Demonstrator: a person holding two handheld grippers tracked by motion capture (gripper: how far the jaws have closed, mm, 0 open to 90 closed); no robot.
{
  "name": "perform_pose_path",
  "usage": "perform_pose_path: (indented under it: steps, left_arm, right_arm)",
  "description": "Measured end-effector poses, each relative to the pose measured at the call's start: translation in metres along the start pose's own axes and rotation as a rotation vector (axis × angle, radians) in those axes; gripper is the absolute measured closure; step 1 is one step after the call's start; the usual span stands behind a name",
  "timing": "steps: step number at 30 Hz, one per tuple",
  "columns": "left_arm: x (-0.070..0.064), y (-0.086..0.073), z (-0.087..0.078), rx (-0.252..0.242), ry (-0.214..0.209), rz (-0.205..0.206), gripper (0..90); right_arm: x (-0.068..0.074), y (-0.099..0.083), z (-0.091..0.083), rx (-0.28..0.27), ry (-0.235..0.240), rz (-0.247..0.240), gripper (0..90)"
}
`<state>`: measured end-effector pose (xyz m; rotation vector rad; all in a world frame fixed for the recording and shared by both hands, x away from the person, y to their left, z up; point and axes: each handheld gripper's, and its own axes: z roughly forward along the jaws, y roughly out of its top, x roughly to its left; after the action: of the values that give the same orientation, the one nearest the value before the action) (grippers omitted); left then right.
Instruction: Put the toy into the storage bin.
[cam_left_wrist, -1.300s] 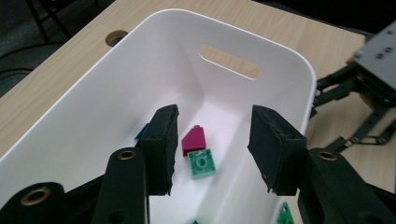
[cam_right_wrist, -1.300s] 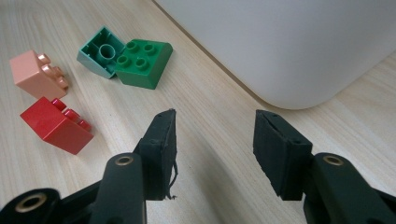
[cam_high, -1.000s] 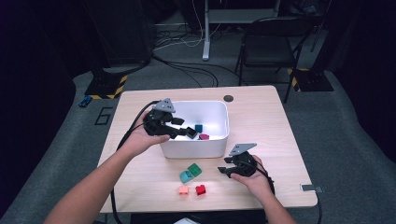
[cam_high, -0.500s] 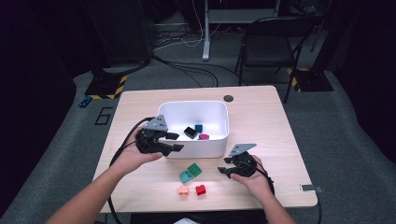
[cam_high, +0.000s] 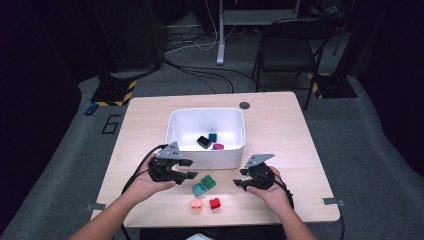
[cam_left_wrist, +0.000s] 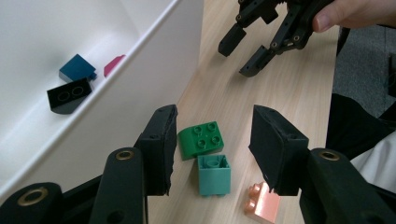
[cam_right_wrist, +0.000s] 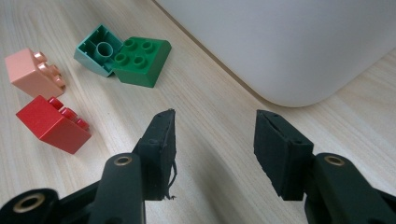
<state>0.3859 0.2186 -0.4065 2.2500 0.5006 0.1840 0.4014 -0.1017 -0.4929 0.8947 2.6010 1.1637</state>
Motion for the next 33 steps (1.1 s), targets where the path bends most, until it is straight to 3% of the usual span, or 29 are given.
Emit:
perform_pose_path:
  steps: [16,23,33]
  left_arm:
    - [0.000,-0.041,0.037,0.053,-0.017,-0.077,50.7]
    - [0.000,-0.048,0.049,0.080,-0.028,-0.096,50.0]
    - [-0.003,-0.051,0.069,0.118,-0.031,-0.086,49.1]
  right_arm:
    - [0.000,0.000,0.001,0.004,0.001,-0.003,48.3]
    - [0.000,-0.001,0.002,0.008,0.003,-0.004,48.2]
    - [0.000,-0.001,0.002,0.008,0.005,-0.003,48.2]
